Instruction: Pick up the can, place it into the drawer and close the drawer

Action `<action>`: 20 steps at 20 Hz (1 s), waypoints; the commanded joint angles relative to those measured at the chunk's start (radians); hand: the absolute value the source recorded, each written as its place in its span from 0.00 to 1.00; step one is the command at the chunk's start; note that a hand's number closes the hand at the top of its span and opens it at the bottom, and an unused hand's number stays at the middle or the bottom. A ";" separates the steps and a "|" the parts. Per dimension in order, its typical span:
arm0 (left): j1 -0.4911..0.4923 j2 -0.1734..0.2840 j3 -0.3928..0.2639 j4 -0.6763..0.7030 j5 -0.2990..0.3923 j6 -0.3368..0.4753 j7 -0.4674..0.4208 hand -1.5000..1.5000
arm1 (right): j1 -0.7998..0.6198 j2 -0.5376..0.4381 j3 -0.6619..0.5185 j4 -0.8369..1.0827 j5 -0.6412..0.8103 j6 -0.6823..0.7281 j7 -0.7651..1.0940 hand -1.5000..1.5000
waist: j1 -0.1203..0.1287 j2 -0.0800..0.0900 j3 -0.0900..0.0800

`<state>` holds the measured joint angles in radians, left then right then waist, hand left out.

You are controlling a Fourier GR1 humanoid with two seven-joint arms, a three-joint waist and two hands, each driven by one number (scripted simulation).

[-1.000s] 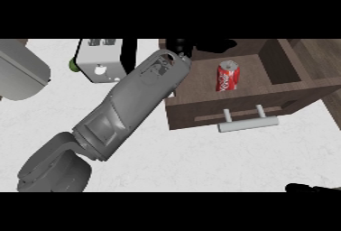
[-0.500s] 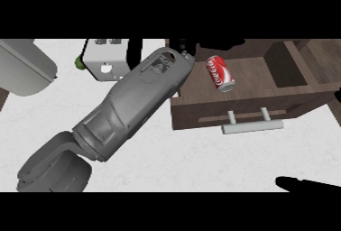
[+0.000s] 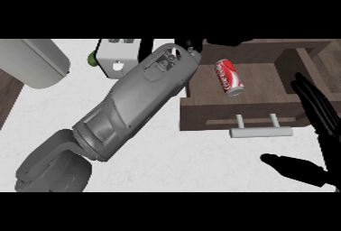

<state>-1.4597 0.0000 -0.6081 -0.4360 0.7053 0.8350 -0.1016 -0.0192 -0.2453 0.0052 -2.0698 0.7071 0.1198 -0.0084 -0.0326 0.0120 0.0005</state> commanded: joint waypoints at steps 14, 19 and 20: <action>0.077 0.132 -0.003 -0.202 -0.100 0.020 0.158 0.00 | -0.160 0.125 0.100 0.580 0.376 -0.361 -0.050 0.00 | 0.047 -0.013 0.000; 0.168 0.232 -0.027 -0.358 -0.123 0.008 0.238 0.00 | -0.294 0.134 0.047 0.782 0.409 -0.430 -0.054 0.00 | 0.068 -0.015 0.000; 0.147 0.268 -0.023 -0.383 -0.124 -0.004 0.270 0.00 | -0.285 0.112 0.030 0.818 0.398 -0.440 -0.085 0.00 | 0.069 -0.015 0.000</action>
<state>-1.3328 0.2106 -0.6292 -0.7427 0.6006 0.8324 0.1122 -0.2685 -0.1535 0.0508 -1.4138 1.0912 -0.2658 -0.0740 0.0320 -0.0145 -0.0114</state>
